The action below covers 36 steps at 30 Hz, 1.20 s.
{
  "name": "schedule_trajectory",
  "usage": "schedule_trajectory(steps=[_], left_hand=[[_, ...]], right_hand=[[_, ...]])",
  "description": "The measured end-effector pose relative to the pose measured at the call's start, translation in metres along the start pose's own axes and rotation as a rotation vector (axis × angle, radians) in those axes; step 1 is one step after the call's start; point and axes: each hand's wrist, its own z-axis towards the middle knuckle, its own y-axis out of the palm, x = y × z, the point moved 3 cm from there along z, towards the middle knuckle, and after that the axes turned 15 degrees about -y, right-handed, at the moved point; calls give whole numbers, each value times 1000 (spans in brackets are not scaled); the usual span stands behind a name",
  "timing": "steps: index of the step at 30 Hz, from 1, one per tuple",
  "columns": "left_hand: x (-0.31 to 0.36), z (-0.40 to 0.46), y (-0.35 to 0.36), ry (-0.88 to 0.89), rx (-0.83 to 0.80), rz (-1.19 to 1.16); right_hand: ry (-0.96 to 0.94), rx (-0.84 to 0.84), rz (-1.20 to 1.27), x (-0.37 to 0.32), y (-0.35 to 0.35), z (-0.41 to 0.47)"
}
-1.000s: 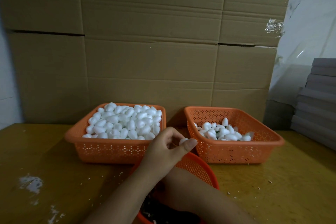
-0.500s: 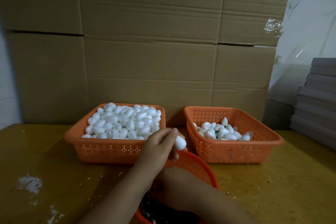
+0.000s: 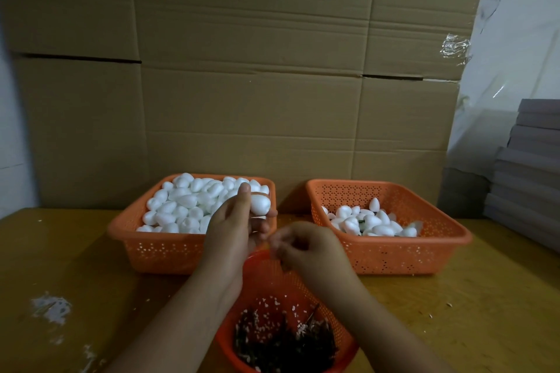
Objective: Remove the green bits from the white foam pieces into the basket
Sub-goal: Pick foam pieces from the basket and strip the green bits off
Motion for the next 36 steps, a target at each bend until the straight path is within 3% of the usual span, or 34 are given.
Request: schedule_trajectory(steps=[5,11,20,24,31,36], left_hand=[[0,-3,3,15,-35,56],[-5,-5,9,-32,-110,194],[-8,-7,13,-141,-186,214],[-11,-7,10,-103,-158,396],[-13,-10,14,-44,-251,489],[-12,-7,12,-83,-245,348]], right_hand=[[90,362,406,-4,-23,4],[115,526,524,-6,-30,2],[69,588,566,-12,-33,1],[35,586,508,-12,-34,2],[-29,543,332,-14,-31,0],[49,435,450,-15,-27,2]])
